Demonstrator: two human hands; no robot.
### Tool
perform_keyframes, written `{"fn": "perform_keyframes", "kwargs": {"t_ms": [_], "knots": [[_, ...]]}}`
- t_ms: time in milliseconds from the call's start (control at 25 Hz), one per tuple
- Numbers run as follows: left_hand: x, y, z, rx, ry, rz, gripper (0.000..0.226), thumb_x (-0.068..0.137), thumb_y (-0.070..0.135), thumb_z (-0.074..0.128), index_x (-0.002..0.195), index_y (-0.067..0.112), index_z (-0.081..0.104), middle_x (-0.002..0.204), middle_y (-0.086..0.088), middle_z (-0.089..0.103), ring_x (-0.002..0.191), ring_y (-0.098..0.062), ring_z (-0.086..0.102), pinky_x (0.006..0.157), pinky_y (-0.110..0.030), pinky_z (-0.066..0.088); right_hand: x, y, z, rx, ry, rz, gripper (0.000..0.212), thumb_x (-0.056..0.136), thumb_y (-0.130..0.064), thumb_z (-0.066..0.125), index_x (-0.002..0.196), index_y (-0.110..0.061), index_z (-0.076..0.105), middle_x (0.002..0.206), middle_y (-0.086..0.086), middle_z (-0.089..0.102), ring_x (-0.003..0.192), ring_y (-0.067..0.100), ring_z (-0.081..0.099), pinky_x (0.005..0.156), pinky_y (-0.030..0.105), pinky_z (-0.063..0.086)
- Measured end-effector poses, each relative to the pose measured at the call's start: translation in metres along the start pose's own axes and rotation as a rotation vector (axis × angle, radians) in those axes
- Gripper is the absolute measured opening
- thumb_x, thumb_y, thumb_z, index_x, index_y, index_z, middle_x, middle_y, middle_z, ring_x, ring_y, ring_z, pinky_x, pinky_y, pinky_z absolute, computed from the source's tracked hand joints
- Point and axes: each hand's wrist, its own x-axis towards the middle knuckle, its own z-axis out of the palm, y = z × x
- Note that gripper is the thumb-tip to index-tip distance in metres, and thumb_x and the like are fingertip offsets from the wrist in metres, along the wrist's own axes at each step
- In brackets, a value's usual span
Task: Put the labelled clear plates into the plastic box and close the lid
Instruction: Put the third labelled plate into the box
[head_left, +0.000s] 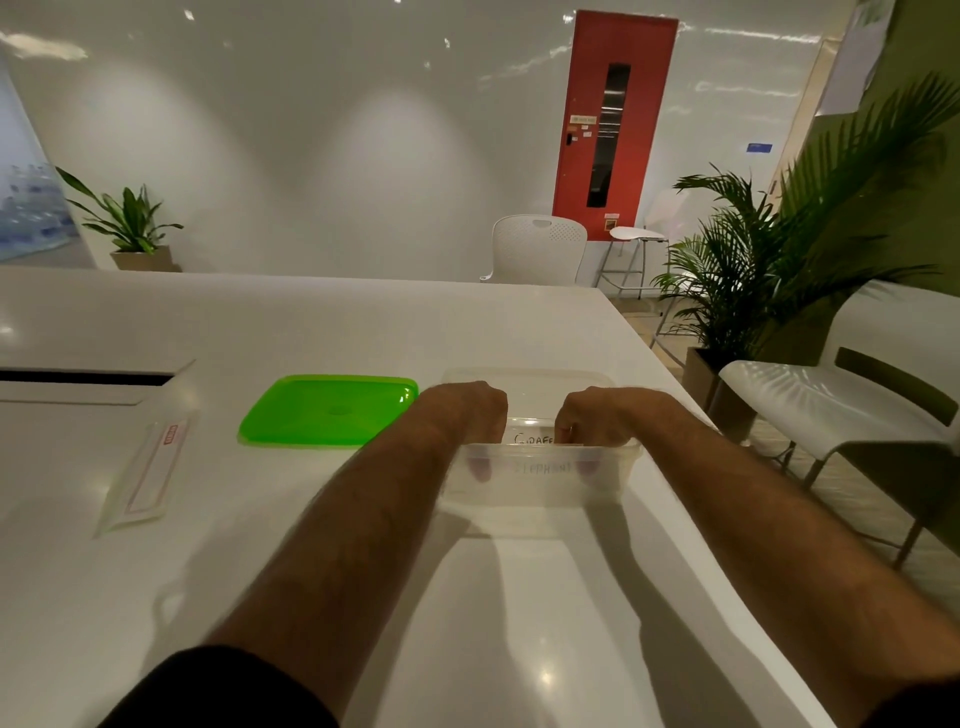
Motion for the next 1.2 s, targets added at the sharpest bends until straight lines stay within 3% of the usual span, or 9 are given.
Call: {"fn": "perform_keyframes", "kwargs": {"t_ms": [120,240,360,480,680,880,1040,1200], "knots": [[0.003,-0.002,0.004,-0.02,0.034,-0.001,0.042,0.056,0.027,0.095,0.093,0.017,0.075,0.1,-0.004,0.074,0.093,-0.027,0.07,0.087,-0.039,0.059,0.001,0.0,0.001,0.035,0.009,0.003,0.028,0.086,-0.021,0.068,0.114,-0.027,0.072,0.116,0.0,0.072,0.099,0.022,0.069,0.096,0.037,0.055],[0.001,-0.008,0.004,-0.08,0.133,0.025,0.031,0.072,0.02,0.084,0.101,0.017,0.076,0.109,-0.002,0.074,0.097,-0.024,0.069,0.092,-0.037,0.057,-0.007,-0.002,-0.005,0.106,0.042,-0.02,0.034,0.086,-0.01,0.064,0.116,-0.023,0.07,0.113,0.003,0.072,0.101,0.022,0.068,0.094,0.032,0.055],[-0.018,-0.016,-0.004,-0.214,0.292,0.048,0.033,0.075,0.025,0.084,0.106,0.015,0.075,0.109,-0.003,0.073,0.099,-0.021,0.069,0.093,-0.036,0.056,-0.015,-0.011,-0.019,0.183,0.117,-0.045,0.039,0.081,-0.012,0.075,0.119,-0.019,0.068,0.113,0.001,0.072,0.103,0.021,0.066,0.097,0.036,0.053],[-0.045,-0.035,-0.014,-0.265,0.474,0.029,0.036,0.078,0.034,0.082,0.107,0.014,0.075,0.107,-0.003,0.075,0.097,-0.019,0.07,0.092,-0.032,0.055,-0.016,-0.032,-0.037,0.187,0.27,-0.08,0.037,0.08,-0.021,0.079,0.115,-0.017,0.069,0.111,0.002,0.072,0.102,0.021,0.066,0.097,0.038,0.053],[-0.106,-0.101,-0.012,-0.281,0.689,-0.203,0.034,0.077,0.041,0.078,0.104,0.021,0.075,0.102,0.003,0.077,0.101,-0.017,0.069,0.095,-0.032,0.053,-0.014,-0.1,-0.064,0.255,0.571,-0.207,0.031,0.081,-0.03,0.077,0.108,-0.017,0.071,0.107,0.001,0.073,0.098,0.019,0.067,0.092,0.036,0.054],[-0.18,-0.179,0.022,-0.224,0.665,-0.488,0.048,0.076,0.045,0.078,0.117,0.02,0.071,0.116,-0.002,0.074,0.11,-0.025,0.066,0.098,-0.041,0.053,-0.004,-0.19,-0.061,0.261,0.547,-0.371,0.033,0.079,-0.032,0.077,0.108,-0.018,0.07,0.108,0.003,0.073,0.102,0.021,0.067,0.091,0.036,0.053],[-0.248,-0.228,0.059,-0.228,0.577,-0.769,0.068,0.075,0.049,0.078,0.134,0.02,0.059,0.133,-0.006,0.065,0.124,-0.028,0.059,0.102,-0.042,0.05,0.004,-0.267,-0.046,0.216,0.497,-0.508,0.046,0.08,-0.036,0.074,0.122,-0.019,0.063,0.121,0.004,0.069,0.115,0.025,0.061,0.097,0.036,0.048],[-0.315,-0.263,0.097,-0.219,0.457,-0.99,0.073,0.073,0.048,0.079,0.132,0.014,0.055,0.129,-0.01,0.064,0.123,-0.031,0.056,0.095,-0.043,0.052,0.006,-0.346,-0.033,0.204,0.429,-0.646,0.058,0.082,-0.039,0.073,0.134,-0.022,0.054,0.131,0.004,0.064,0.118,0.026,0.059,0.098,0.033,0.046]]}}
